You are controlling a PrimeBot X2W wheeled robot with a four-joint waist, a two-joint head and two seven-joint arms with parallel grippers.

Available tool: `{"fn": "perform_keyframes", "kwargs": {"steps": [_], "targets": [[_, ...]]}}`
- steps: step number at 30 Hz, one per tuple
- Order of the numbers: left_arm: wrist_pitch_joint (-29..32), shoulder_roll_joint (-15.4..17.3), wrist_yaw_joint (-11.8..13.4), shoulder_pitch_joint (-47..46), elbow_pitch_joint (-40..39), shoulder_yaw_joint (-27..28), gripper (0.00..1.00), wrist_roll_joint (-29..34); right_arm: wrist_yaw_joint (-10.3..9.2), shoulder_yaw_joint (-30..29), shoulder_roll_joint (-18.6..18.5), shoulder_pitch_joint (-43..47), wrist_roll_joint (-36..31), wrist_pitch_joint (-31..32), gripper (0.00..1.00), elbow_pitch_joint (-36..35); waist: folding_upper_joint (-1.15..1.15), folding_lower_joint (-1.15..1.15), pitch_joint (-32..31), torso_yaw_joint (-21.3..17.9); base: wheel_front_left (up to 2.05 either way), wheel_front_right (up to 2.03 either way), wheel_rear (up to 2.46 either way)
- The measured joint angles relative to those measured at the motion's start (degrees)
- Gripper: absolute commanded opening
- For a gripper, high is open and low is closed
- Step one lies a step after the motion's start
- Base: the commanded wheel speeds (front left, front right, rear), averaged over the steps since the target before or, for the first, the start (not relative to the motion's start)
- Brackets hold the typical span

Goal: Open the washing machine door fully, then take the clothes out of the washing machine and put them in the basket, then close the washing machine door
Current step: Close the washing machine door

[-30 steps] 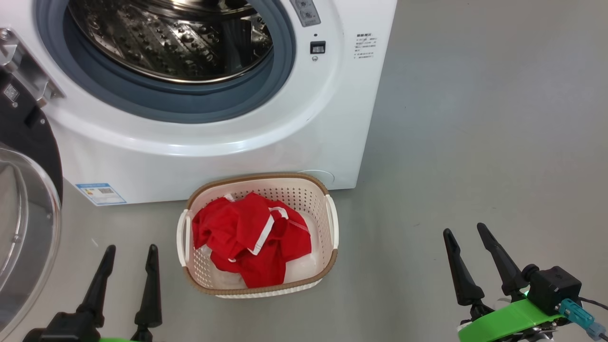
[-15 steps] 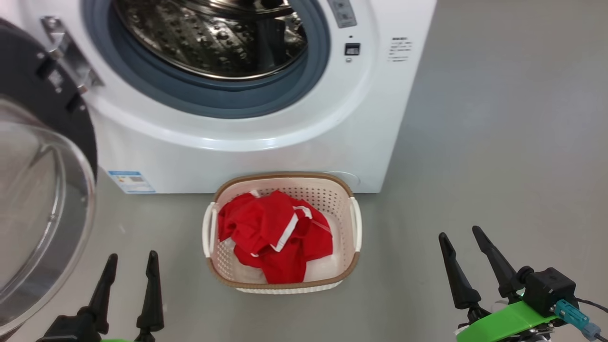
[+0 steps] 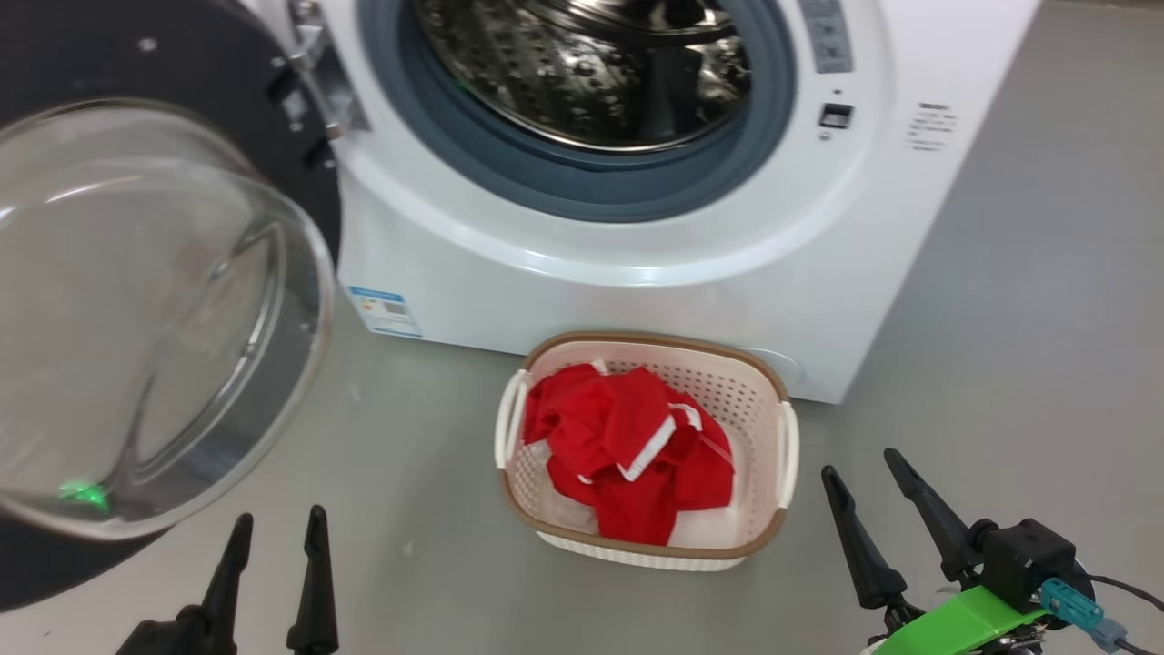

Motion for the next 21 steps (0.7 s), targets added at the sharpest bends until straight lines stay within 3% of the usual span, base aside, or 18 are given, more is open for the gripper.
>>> {"fn": "perform_keyframes", "kwargs": {"steps": [11,21], "targets": [[0.0,0.0,0.8,1.3,1.0,-1.8,1.0,-0.9,0.0,2.5,-0.5,-0.1,0.5,0.0,1.0,1.1,0.0,0.0,-2.1,9.0,0.0,0.0,0.0],[0.0,0.0,1.3,2.6,1.2,-2.5,1.0,-1.9,0.0,5.0,-0.8,-0.1,0.6,0.0,1.0,1.9,0.0,0.0,-3.6,13.9,0.0,0.0,0.0]]}}
